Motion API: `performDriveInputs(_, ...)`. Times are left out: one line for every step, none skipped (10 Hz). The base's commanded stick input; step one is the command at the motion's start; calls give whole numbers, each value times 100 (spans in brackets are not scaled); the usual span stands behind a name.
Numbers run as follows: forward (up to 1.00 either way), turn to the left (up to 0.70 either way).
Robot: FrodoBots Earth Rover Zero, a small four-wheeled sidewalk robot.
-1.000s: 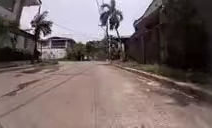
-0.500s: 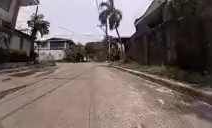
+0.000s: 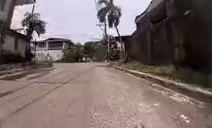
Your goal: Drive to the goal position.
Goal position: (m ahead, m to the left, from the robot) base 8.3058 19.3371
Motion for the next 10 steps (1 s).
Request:
performDriveInputs(100, 3)
performDriveInputs(100, 3)
performDriveInputs(100, 3)
performDriveInputs(100, 3)
performDriveInputs(100, 3)
performDriveInputs(100, 3)
performDriveInputs(100, 3)
performDriveInputs(100, 3)
performDriveInputs(100, 35)
performDriveInputs(100, 43)
